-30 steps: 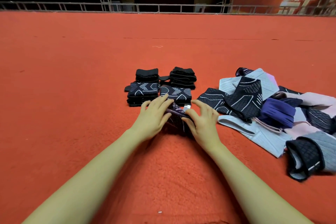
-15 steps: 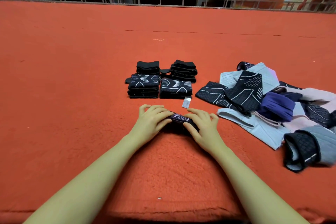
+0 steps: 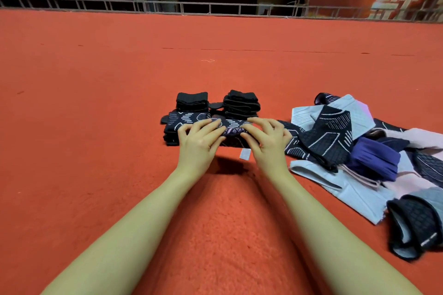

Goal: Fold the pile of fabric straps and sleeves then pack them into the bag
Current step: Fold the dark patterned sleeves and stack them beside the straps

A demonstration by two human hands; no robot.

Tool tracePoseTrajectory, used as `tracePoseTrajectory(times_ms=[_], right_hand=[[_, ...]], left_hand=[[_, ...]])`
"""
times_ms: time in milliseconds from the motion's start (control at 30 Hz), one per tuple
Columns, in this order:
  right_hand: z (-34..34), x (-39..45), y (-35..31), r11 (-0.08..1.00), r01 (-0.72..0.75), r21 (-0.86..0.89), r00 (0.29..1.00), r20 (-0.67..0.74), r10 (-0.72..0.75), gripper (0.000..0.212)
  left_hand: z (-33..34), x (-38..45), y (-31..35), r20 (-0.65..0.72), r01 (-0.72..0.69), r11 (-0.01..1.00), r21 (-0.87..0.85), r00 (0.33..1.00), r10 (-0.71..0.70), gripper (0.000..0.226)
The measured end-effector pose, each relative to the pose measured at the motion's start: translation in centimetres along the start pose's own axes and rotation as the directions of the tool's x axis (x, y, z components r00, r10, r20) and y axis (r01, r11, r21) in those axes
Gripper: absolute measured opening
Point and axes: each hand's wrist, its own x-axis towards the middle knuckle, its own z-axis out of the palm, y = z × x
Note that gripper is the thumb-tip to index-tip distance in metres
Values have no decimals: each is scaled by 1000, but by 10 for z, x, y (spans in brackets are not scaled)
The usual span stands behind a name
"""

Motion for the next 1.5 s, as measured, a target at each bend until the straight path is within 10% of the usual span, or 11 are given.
tracePoseTrajectory(times_ms=[367, 667, 833, 1000, 1500], right_hand=[[66, 67, 65, 990, 122, -65, 992, -4, -122, 26], [69, 21, 81, 997, 73, -24, 910, 411, -57, 42], [64, 19, 75, 966, 120, -229, 755, 653, 61, 73], [62, 18, 67, 953, 54, -299, 658, 728, 191, 51], [-37, -47, 70, 956, -157, -246, 923, 308, 231, 41]], left_hand=[[76, 59, -52, 9, -129, 980, 151, 992, 129, 17], [80, 21, -51, 335, -267, 962, 57, 913, 234, 19], [85, 14, -37, 560, -168, 949, 267, 829, -11, 35], [73, 15, -20, 656, -45, 928, 369, 720, -226, 56], [36, -2, 72, 679, 107, 994, 39, 727, -104, 50]])
